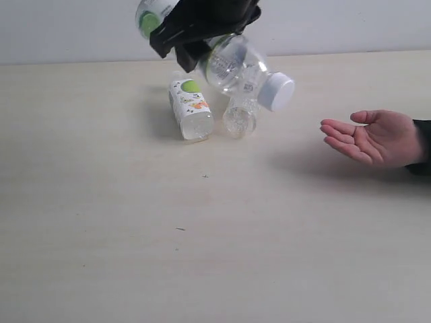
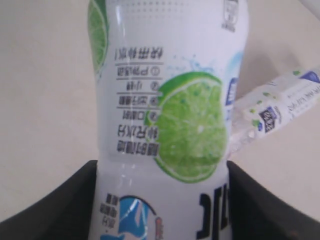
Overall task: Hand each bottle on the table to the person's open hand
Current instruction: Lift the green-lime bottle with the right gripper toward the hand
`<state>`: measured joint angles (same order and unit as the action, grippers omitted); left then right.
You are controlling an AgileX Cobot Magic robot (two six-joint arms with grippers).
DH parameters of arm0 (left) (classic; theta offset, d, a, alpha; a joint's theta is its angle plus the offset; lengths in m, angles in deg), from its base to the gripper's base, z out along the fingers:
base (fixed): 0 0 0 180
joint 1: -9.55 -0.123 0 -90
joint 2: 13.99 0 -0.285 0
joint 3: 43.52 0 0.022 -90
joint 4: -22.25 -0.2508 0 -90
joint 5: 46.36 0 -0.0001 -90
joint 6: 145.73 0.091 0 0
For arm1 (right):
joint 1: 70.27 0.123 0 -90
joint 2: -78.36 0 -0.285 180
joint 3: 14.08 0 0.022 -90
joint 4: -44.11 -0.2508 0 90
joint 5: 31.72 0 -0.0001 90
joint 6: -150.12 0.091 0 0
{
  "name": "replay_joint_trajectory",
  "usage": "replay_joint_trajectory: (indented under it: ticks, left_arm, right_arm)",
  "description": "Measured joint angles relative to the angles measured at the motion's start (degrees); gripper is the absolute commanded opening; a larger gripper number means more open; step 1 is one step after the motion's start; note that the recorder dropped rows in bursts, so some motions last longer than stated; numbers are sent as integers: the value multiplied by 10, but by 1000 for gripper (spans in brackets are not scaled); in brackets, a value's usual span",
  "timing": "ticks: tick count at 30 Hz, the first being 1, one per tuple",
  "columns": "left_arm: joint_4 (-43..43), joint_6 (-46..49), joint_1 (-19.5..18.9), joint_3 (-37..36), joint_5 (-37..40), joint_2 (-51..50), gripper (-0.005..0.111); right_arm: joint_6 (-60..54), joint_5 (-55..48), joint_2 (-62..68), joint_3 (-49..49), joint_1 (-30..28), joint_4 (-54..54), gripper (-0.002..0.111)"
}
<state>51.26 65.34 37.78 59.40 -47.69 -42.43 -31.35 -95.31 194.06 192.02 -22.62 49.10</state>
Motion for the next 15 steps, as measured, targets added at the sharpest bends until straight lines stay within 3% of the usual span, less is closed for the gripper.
replay_joint_trajectory:
  ticks: [4, 9, 15]
  left_arm:
    - [0, 0, 0, 0, 0, 0, 0]
    - [0, 0, 0, 0, 0, 0, 0]
    - [0, 0, 0, 0, 0, 0, 0]
  right_arm:
    - [30, -36, -33, 0, -39, 7, 0]
    - [56, -61, -125, -24, -154, 11, 0]
    - [60, -62, -204, -85, -226, 13, 0]
